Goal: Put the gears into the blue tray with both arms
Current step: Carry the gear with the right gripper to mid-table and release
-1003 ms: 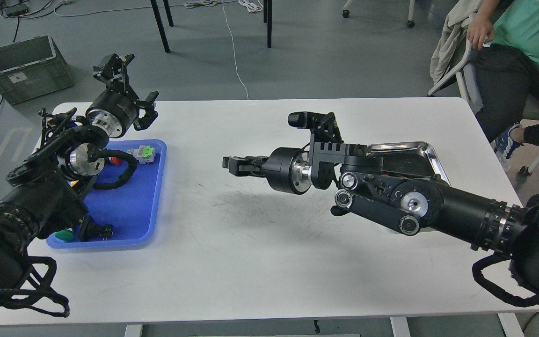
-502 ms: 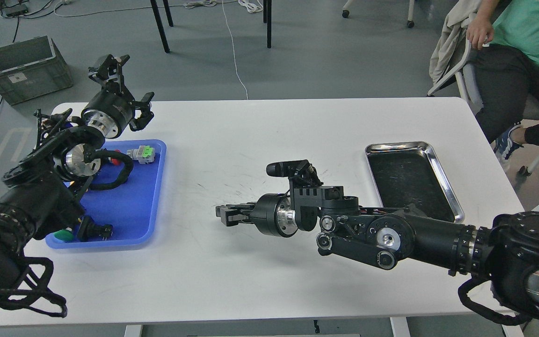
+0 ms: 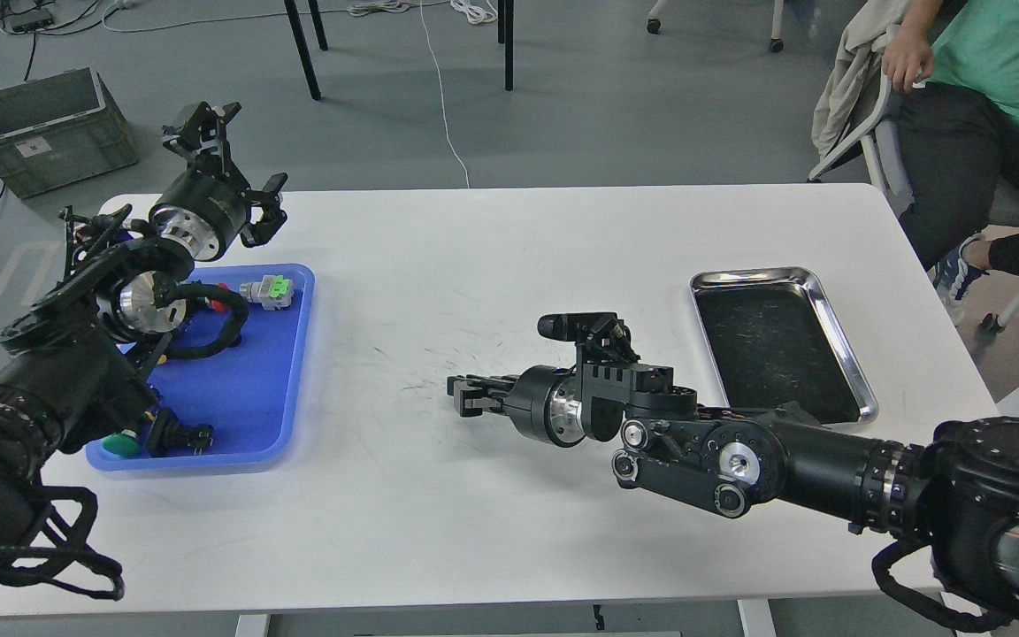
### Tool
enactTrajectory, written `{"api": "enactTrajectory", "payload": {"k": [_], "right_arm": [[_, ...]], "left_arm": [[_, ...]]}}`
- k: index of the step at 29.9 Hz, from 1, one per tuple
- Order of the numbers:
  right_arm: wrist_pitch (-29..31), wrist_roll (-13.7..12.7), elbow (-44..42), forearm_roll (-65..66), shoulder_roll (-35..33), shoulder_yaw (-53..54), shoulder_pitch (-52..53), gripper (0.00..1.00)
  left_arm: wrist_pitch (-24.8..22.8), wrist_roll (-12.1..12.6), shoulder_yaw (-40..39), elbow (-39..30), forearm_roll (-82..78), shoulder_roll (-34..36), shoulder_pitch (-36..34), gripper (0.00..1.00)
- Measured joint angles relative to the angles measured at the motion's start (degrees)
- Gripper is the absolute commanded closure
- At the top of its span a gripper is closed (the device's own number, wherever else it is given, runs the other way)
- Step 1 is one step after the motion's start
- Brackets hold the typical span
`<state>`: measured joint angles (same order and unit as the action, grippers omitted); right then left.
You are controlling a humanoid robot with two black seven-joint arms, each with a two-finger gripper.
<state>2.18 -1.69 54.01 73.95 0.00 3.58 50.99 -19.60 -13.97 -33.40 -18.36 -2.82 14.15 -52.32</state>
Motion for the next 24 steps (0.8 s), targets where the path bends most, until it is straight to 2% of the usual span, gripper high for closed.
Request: {"api": "enactTrajectory", "payload": {"k": [8,9,11,12,13,15,17,21,24], "right_arm": [[0.10,0.03,0.76,-0.04,0.00,-0.32,-1.24,0.91],[0.14,0.03,0.85,-0.04,0.00,-0.36,-1.34,0.85],[0.19,0.03,1.00,-0.04,0.00,-0.41,-1.47,0.66],[0.19,0.03,1.05,-0.04,0.00,-0.42,-1.49,0.46],[0.19,0.03,1.07,-0.04,0.00,-0.42,-1.49,0.35],[0.09,0.03,1.08,-0.05,0.00,-0.42,-1.50,0.31],[-0.05,0.03,1.09,-0.15,0.00,-0.40,-1.50,0.21],[-0.84,0.03,1.10,-0.20,0.00,0.03,-1.44,0.09],[-2.01,0.03,0.79,-0.24,0.00,1.52,-1.30,0.05]], "left_arm": [[0.00,0.00,0.00,0.00,0.00,0.08,0.02,0.02],[0.00,0.00,0.00,0.00,0.00,0.08,0.02,0.02],[0.01,0.00,0.00,0.02,0.00,0.08,0.02,0.02],[0.03,0.00,0.00,0.02,0.00,0.07,0.05,0.02],[0.06,0.00,0.00,0.04,0.00,0.05,0.07,0.02],[0.13,0.00,0.01,0.05,0.00,0.05,0.09,0.02],[0.19,0.00,0.02,0.05,0.00,0.04,0.10,0.02],[0.31,0.00,0.08,0.05,-0.06,0.05,0.11,0.02],[0.46,0.00,0.09,0.07,-0.11,0.16,0.11,0.02]]}}
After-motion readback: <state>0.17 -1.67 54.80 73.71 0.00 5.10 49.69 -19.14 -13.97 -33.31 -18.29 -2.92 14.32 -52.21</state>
